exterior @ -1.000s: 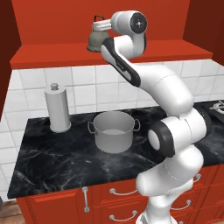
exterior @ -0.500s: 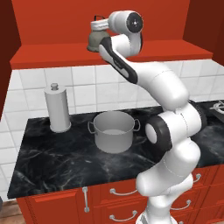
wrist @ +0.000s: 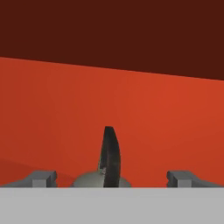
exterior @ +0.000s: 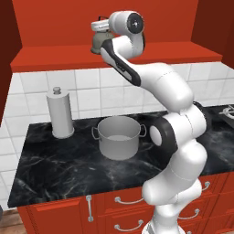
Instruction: Pick the kettle from the cabinet and place it on a stove burner. Then pick the pot from the counter and place it on another stove burner. Finally, turn both burners on.
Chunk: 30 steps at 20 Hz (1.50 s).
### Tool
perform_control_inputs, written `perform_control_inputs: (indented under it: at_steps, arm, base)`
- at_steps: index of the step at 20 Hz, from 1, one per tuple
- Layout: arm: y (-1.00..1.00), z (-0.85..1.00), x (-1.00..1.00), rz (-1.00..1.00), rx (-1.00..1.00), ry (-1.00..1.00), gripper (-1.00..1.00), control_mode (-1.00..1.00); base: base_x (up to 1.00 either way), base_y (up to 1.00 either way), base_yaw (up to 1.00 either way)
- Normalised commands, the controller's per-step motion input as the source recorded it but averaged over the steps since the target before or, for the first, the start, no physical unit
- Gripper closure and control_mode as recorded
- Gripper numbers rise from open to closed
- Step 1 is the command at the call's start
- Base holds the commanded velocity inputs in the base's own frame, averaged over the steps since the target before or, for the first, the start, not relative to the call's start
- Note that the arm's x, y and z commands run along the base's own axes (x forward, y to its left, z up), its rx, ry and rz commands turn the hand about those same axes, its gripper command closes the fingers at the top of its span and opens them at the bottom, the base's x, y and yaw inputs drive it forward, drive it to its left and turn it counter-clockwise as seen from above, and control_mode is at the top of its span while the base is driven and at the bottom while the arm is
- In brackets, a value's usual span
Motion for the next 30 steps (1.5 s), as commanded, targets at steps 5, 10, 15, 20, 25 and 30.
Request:
perform_control_inputs:
  at_steps: [5, 10, 15, 20, 25, 30]
  arm:
    - [0.00, 0.00, 0.16, 0.00, 0.00, -0.01, -1.00, -1.00]
    - [0.00, 0.00, 0.14, 0.00, 0.00, -0.01, -1.00, -1.00]
    - [0.03, -0.04, 0.07, 0.00, 0.00, 0.00, 1.00, -1.00]
    - [0.07, -0.08, 0.00, 0.00, 0.00, 0.00, 1.00, -1.00]
    - [0.03, -0.04, 0.00, 0.00, 0.00, 0.00, 1.00, -1.00]
    - [0.00, -0.05, 0.00, 0.00, 0.00, 0.00, 1.00, -1.00]
  base:
    - [0.00, 0.00, 0.00]
    - [0.00, 0.00, 0.00]
    - [0.00, 0.00, 0.00]
    - [0.00, 0.00, 0.00]
    - [0.00, 0.00, 0.00]
    - [0.00, 0.00, 0.00]
